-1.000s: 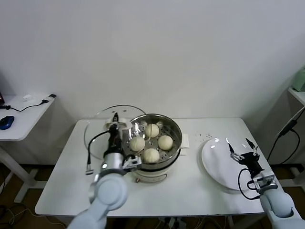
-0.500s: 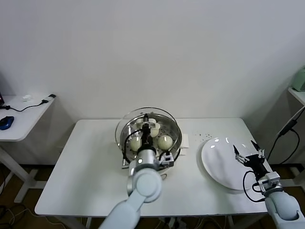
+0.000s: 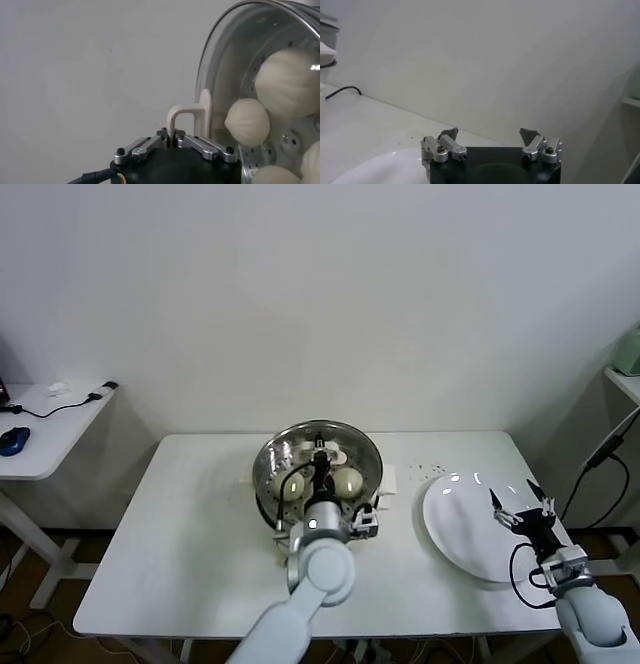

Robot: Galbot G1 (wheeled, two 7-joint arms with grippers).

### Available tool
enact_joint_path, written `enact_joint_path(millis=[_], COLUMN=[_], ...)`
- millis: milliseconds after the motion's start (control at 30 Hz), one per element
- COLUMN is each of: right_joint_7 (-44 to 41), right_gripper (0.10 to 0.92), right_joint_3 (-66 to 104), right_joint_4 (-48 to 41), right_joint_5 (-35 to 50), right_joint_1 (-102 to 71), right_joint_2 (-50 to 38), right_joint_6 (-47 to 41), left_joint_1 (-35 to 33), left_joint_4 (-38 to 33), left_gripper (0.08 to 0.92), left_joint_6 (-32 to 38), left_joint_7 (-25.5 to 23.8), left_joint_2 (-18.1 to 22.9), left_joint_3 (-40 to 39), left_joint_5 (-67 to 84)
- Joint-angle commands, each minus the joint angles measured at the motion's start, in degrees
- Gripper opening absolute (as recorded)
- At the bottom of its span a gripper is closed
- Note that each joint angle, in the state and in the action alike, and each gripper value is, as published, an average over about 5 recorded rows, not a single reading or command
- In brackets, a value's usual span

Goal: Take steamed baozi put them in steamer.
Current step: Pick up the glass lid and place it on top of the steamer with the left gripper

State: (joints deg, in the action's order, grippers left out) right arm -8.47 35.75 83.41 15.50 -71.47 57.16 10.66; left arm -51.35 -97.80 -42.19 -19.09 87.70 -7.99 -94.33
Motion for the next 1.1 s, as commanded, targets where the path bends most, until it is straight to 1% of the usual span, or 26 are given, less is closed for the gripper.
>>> enact_joint_path(millis=[33, 867, 1100], right_joint_7=[-0.07, -0.6, -0.61], right_gripper=[0.823, 0.823, 0.823], right_joint_3=[0.22, 0.61, 0.68], right_joint_4=[-0.1, -0.59, -0.62], right_joint_5=[-0.1, -0.58, -0.81], right_joint_1=[0.03, 0.09, 0.11], right_joint_2=[0.08, 0.65, 0.68], right_joint_6=[0.06, 0.33, 0.29], left_joint_1=[0.61, 0.26, -0.11], left_joint_4=[2.6, 4.18, 1.59], left_gripper=[0.147, 0.147, 0.159], left_joint_6=[-2.47, -2.51, -2.68], left_joint_7=[1.01, 2.11, 0.46], left_joint_2=[1.19, 0.62, -0.74], left_joint_3=[0.5, 0.99, 0.25], left_joint_5=[0.18, 0.85, 1.04])
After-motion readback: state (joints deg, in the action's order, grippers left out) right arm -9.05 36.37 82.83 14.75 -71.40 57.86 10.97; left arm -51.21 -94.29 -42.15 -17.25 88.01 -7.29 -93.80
